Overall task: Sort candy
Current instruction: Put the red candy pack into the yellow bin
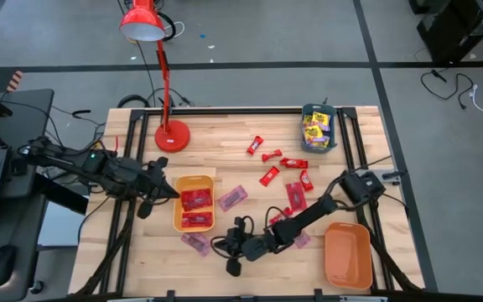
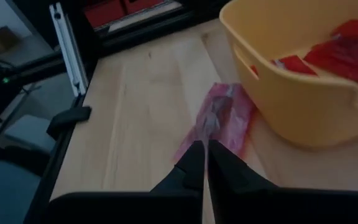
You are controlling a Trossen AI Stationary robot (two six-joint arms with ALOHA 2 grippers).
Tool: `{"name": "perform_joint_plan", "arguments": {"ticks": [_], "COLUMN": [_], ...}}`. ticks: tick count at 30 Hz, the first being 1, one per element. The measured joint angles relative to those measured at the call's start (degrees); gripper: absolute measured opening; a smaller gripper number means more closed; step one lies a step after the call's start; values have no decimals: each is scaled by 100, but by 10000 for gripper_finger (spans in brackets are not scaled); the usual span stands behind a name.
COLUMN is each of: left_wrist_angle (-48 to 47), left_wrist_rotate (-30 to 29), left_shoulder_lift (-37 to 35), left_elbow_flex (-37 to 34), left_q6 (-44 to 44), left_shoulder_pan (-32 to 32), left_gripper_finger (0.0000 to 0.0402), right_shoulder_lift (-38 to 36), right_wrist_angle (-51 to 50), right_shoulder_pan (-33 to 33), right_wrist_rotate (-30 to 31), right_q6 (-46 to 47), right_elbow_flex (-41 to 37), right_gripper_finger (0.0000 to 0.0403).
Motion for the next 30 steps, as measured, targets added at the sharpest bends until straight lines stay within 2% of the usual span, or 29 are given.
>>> {"name": "perform_joint_plan", "arguments": {"ticks": [8,16,23,30], "left_wrist_angle": [-131,-271,-282,-288], "left_wrist_rotate": [-7,-78,-245,-277], "left_shoulder_lift": [-28,-25,-24,-22], "left_elbow_flex": [0,-84,-216,-249], "left_q6": [10,12,12,43], "left_shoulder_pan": [-308,-403,-399,-400], "left_gripper_finger": [19,19,19,19], "right_shoulder_lift": [585,586,588,588], "right_wrist_angle": [-608,-1382,-1228,-1075], "right_shoulder_pan": [-74,-168,-307,-461], "right_wrist_rotate": [2,-87,-593,-923], "right_q6": [430,1143,1616,1929], "right_elbow_flex": [771,828,828,838], "right_gripper_finger": [51,96,115,115]}}
